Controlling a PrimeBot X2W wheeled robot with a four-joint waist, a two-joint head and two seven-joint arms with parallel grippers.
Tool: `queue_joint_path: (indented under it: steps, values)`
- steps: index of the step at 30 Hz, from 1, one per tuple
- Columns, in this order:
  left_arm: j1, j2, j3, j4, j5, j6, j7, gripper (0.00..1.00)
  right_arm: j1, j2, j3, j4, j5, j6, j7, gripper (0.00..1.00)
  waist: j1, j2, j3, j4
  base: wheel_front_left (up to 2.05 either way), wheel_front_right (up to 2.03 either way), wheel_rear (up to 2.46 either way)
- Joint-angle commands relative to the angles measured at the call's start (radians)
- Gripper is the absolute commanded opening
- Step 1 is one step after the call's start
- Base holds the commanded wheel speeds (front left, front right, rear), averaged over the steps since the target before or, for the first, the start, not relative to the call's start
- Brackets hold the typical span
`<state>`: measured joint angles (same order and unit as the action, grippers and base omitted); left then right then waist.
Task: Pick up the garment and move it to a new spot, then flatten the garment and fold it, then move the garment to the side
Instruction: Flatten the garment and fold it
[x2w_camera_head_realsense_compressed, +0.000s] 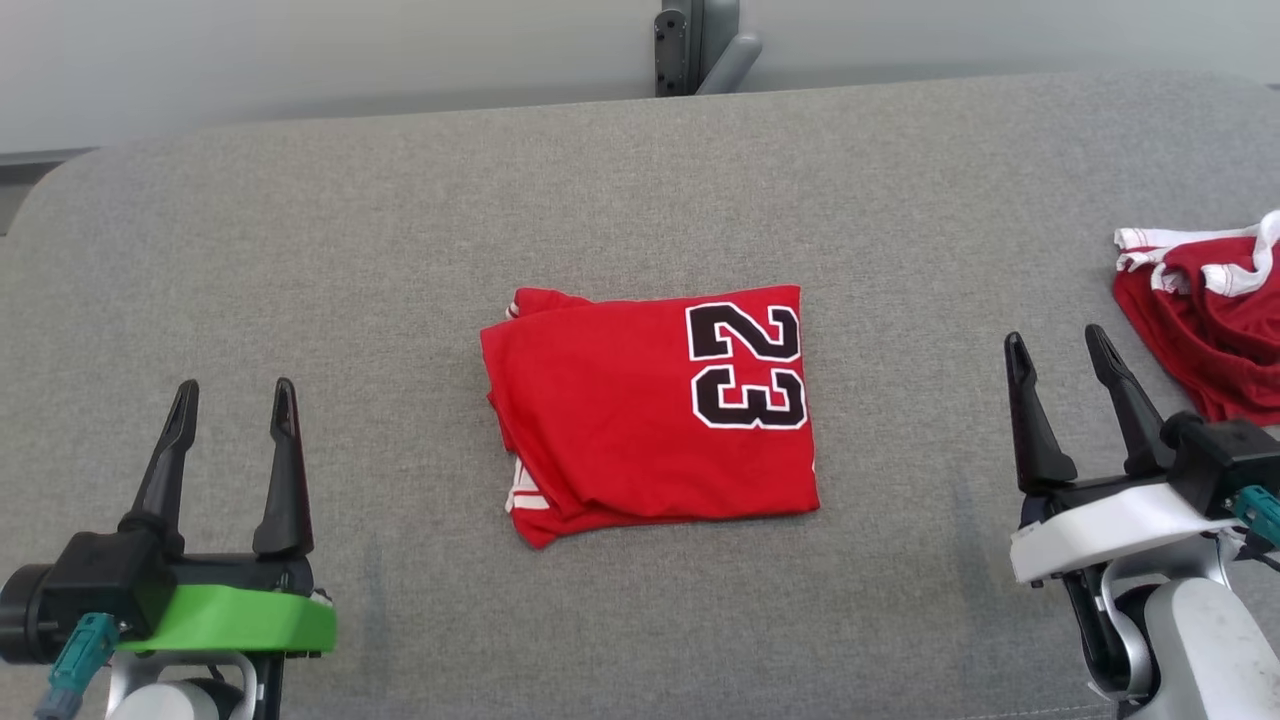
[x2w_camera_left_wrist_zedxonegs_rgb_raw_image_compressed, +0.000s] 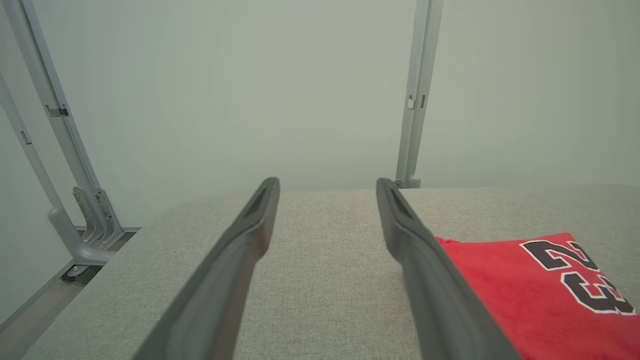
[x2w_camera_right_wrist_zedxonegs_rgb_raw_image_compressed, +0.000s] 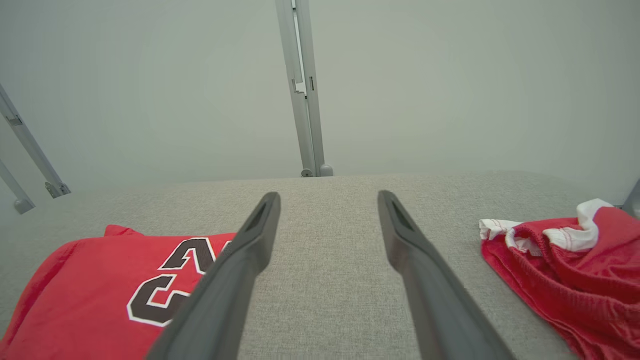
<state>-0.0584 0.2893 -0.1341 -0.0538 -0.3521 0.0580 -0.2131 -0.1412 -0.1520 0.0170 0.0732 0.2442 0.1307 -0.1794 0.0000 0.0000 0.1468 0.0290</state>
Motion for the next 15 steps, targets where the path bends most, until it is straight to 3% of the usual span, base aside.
queue_joint_path:
  steps: [1, 15]
  values:
    - [0.022, 0.008, 0.0, -0.005, 0.003, 0.007, 0.005, 1.0, 0.02, -0.001, -0.007, -0.01, 0.005, 0.0, 0.003, 1.0, 0.0, 0.0, -0.025, -0.004, 0.0, 0.0, 0.0]
    - [0.092, 0.031, -0.016, -0.048, -0.008, 0.02, 0.069, 1.0, 0.121, 0.008, -0.029, -0.078, 0.007, 0.0, 0.051, 1.0, 0.0, 0.0, -0.082, -0.002, 0.0, 0.0, 0.0]
